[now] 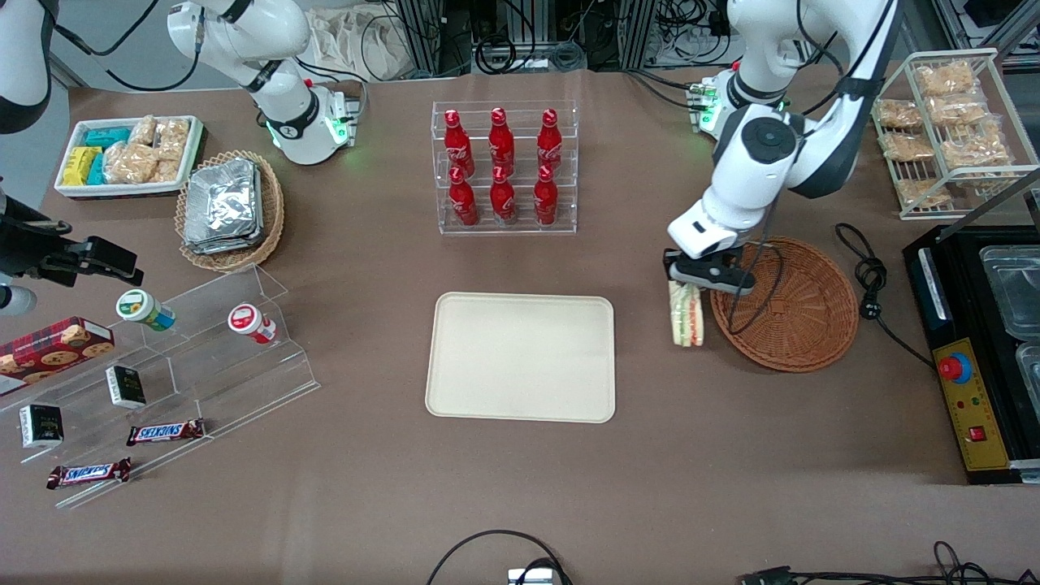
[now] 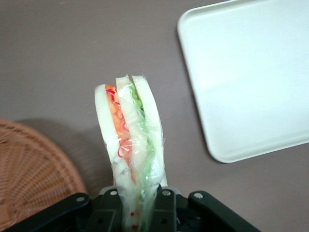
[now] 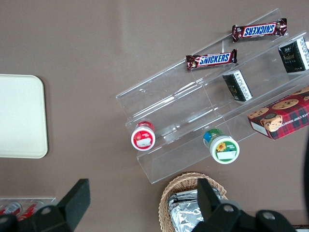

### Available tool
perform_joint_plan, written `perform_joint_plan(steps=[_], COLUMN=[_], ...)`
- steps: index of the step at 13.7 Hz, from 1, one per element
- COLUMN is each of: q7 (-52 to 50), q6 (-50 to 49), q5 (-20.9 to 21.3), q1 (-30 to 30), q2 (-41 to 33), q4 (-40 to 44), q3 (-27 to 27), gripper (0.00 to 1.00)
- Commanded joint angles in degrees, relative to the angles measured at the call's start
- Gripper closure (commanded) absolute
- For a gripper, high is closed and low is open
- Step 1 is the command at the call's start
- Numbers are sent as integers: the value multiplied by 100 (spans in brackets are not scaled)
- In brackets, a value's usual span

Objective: Place sandwich from basket to tray
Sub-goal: 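Carry the sandwich with the left gripper over to the cream tray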

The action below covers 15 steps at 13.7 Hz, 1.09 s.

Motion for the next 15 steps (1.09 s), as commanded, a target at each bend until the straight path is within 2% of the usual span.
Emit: perform_joint_plan(steps=[1,6,10,15], q7=[86,-851,-978,-995], q6=[-117,-161,-161,-152], q5=[-155,-103,-33,3], q1=[-212,-475,-581,-740], q2=[505,1699,2175,2807], q4=[541,1850,2256,2748], q3=[-88,-343,-343,-326], gripper=[96,93,93,88])
